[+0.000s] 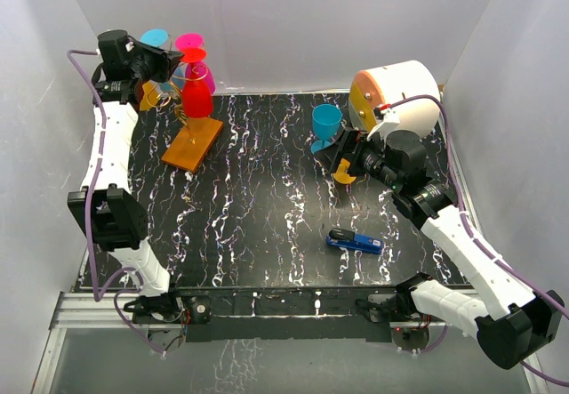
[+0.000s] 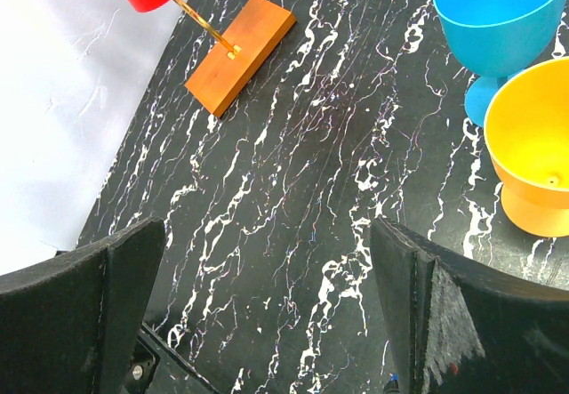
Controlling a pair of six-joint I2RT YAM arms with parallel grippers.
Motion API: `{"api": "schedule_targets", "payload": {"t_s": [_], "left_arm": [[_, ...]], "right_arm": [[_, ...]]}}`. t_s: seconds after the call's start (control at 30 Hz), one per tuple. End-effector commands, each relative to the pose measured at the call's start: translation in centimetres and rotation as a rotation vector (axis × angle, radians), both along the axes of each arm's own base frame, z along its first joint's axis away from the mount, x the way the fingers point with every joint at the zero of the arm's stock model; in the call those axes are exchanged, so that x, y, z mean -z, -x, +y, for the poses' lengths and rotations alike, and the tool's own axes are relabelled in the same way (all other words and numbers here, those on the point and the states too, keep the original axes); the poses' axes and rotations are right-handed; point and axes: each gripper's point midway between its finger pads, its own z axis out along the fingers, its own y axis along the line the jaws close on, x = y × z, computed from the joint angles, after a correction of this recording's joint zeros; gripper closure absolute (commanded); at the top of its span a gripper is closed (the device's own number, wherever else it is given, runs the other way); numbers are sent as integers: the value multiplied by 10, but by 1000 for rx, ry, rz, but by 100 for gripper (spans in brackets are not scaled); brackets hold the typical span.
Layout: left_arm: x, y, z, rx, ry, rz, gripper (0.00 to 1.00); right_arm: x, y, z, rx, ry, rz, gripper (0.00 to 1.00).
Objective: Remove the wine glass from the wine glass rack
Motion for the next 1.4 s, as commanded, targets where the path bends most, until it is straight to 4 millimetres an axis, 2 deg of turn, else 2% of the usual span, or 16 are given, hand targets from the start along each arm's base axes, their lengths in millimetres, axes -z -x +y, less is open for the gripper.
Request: {"api": "schedule_targets", "payload": {"t_s": [0.0,0.1,0.33,0.53,0.73,0.9,1.1,1.2,1.37], "left_arm": [[-35,6,4,-37,-29,-86,100],[-34,2,0,-18,-25,-87,100],[-39,-4,-25,76,-1,-124,100],[-42,0,-39,113,6,-129,100],[-60,10,-64,198,32,-183,100],[-78,29,-87,281,76,-234,100],[-103,63,-108,368,188,-314,100],[-117,84,-114,402,267,-356,100],[-136,124,-117,435,386,-419,100]], "right_arm": [[-37,-2,-1,12,-42,-96,2],[-38,-2,0,10,-43,-95,2],[-39,-2,1,6,-46,-97,1],[-41,-2,1,5,-48,-102,2],[-39,-3,4,-10,-55,-92,2],[-41,-3,10,-35,-75,-88,2],[-45,-2,25,-103,-125,-80,2],[-52,-2,36,-150,-168,-86,2],[-74,-6,59,-250,-290,-107,1]]}}
